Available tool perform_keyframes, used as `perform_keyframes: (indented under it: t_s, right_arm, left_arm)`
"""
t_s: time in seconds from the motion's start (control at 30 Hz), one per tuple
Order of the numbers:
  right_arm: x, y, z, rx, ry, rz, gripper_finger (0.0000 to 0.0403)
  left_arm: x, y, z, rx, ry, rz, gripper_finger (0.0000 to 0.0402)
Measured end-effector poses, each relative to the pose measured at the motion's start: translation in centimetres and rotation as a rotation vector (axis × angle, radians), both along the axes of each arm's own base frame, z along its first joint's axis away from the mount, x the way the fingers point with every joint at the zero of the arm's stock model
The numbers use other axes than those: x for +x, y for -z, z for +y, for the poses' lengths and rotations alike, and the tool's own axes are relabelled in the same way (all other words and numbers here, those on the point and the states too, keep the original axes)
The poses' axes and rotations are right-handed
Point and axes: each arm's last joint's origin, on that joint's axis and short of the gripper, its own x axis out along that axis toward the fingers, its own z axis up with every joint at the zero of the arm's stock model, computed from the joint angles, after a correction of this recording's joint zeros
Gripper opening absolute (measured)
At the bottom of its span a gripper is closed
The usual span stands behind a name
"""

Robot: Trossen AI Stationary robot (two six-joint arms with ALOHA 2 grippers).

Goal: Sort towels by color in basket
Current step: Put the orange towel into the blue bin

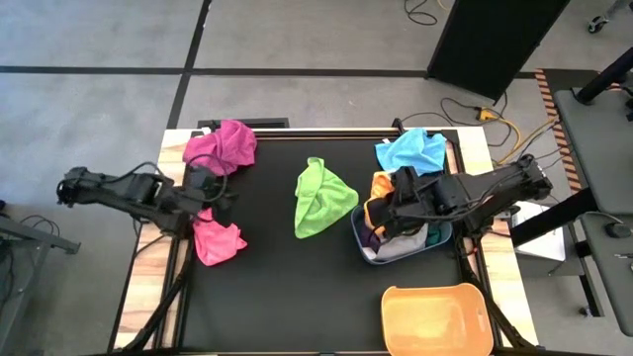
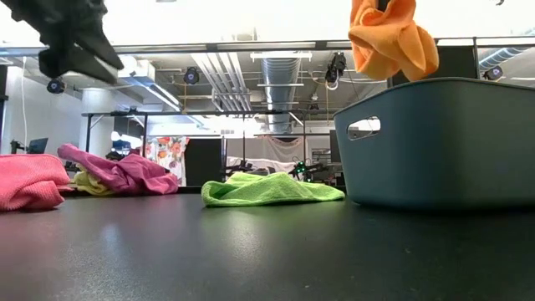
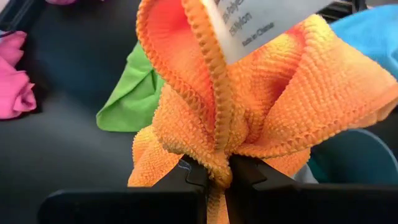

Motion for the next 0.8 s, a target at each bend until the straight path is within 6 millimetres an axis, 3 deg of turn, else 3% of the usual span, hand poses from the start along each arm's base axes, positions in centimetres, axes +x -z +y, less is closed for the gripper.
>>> perform_keyframes:
  t_s: [0.23,0.43,0.6,0.8]
  right_arm:
    - [1.0,3.7,0.9,0.073,0.074,0.110,0.0018]
    - [2.8,9.0,1.4,0.179,0.153,0.306,0.0018]
    - [4.9,13.4,0.8,0.320,0.178,0.294,0.0020]
    - [5.4,17.3,-0.5,0.453,0.233,0.279,0.0038]
  left_arm:
    - [0.7,1.2,0.1,-0.004,-0.008,0.056,0.0166]
    - [0.7,0.9,0.1,0.018,0.015,0.036,0.0166]
    - [0.8,0.7,0.1,0.012,0.031,0.022,0.0166]
    - [0.8,0.8,-0.1,-0.029,0.097,0.036,0.0166]
